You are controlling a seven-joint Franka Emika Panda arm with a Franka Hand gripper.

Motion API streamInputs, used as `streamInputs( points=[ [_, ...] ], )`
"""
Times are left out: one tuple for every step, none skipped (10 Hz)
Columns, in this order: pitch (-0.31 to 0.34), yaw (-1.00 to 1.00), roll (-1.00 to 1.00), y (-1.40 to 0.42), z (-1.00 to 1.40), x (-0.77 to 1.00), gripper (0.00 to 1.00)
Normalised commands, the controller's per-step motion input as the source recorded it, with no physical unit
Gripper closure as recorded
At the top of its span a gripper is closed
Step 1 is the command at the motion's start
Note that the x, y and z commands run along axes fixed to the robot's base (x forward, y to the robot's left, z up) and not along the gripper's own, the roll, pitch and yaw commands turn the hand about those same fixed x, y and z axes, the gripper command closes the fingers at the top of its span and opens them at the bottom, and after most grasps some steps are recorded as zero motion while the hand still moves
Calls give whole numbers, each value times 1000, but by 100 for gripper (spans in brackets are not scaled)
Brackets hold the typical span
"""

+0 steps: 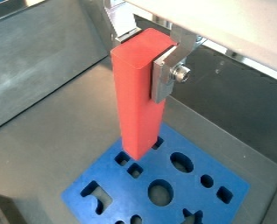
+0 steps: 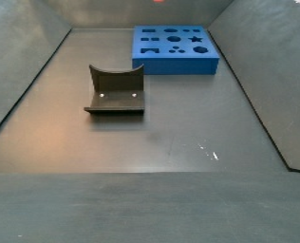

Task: Insert the rectangle object.

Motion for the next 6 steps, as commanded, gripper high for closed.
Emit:
streamInputs(
  points=[
    [0,-720,0,-226,-291,320,100],
    [0,-789,0,-217,-260,226,100],
    [0,-826,0,-211,-260,169,100],
    [0,-857,0,-200,-266,129,100],
    [43,-869,0,-157,-283,66,100],
    [34,-963,44,-109,-171,0,100]
  ],
)
